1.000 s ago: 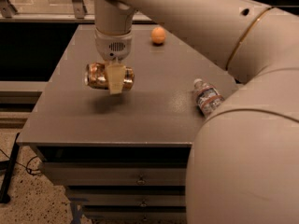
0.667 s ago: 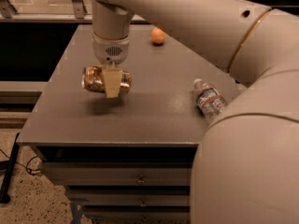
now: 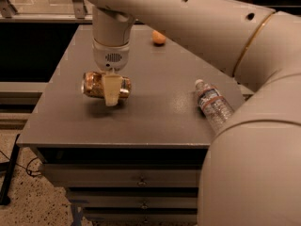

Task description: Knock orange can over

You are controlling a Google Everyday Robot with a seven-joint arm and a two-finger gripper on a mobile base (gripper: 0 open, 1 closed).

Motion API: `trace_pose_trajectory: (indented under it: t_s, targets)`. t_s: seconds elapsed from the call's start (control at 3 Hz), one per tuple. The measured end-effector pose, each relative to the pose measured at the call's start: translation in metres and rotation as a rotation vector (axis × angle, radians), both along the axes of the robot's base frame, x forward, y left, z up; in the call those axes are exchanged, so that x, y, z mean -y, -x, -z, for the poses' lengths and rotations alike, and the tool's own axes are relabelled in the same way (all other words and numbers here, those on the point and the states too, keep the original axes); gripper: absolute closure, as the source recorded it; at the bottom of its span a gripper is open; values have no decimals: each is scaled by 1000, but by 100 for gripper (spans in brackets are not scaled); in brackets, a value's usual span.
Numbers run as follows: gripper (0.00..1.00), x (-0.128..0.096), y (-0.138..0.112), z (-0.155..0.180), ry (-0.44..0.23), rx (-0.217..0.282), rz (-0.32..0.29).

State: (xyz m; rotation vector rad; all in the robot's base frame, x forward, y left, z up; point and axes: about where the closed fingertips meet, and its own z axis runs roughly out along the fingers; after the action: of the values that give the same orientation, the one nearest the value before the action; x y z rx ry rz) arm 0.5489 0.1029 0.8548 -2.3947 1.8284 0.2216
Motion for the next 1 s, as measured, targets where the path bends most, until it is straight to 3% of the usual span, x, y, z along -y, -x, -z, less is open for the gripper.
trace_pose_trajectory:
  t_s: [0.33,0.67,1.0]
  targets:
    - [0,-1,2,2,-4,-4,1]
    - [0,-2,3,2,-6,-5,0]
    - [0,-2,3,0,-50,-11,18]
